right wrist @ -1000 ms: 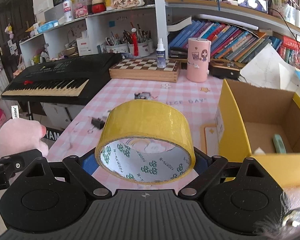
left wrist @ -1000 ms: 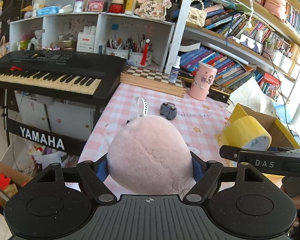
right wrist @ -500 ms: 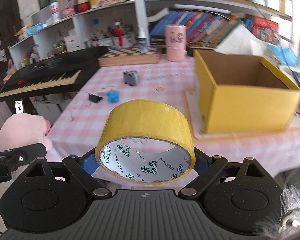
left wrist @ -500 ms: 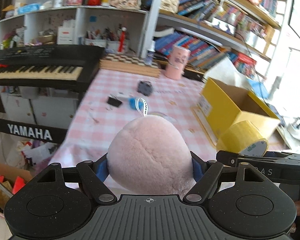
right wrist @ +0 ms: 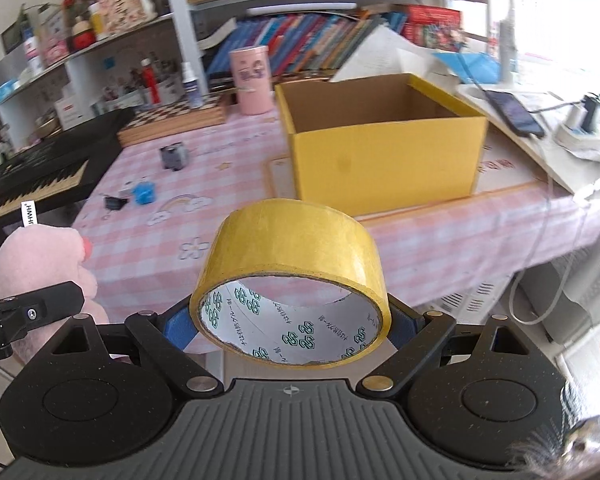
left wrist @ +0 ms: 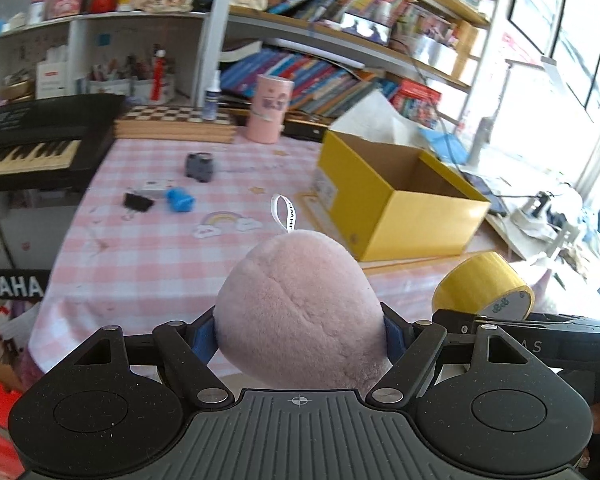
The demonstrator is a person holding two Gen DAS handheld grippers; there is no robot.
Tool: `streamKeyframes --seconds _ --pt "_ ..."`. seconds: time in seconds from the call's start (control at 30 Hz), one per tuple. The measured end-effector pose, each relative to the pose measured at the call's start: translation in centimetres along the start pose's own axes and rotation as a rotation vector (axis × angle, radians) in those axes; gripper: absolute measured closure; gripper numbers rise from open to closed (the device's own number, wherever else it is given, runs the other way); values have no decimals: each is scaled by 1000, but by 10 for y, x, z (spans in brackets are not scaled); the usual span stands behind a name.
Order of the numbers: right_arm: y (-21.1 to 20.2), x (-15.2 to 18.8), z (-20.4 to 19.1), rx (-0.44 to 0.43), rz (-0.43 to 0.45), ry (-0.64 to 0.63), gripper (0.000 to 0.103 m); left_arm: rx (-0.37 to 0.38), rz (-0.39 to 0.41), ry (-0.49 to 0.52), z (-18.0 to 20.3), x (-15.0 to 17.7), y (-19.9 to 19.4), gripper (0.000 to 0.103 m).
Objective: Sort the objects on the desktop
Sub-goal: 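Carry the pig in the left tool and tape in the right tool over the yellow box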
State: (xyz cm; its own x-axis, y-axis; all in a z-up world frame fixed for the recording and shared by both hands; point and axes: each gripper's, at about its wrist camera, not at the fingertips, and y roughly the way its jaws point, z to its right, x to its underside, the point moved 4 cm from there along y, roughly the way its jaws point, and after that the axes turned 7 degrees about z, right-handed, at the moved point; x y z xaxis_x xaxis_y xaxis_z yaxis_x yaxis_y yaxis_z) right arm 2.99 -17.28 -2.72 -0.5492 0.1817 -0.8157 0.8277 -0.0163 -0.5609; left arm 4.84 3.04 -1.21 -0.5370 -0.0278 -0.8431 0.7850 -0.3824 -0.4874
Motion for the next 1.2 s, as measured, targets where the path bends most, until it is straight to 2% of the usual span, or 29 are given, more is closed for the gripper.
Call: streamKeyframes --seconds 0.43,0.87,1.2 --pt "-5 -2 36 78 3 61 12 87 -26 61 33 -5 25 24" --pt "12 -17 57 82 -3 70 12 96 -25 84 50 -17 49 24" --pt "24 -22 95 132 -26 112 12 143 -54 117 79 -21 80 24"
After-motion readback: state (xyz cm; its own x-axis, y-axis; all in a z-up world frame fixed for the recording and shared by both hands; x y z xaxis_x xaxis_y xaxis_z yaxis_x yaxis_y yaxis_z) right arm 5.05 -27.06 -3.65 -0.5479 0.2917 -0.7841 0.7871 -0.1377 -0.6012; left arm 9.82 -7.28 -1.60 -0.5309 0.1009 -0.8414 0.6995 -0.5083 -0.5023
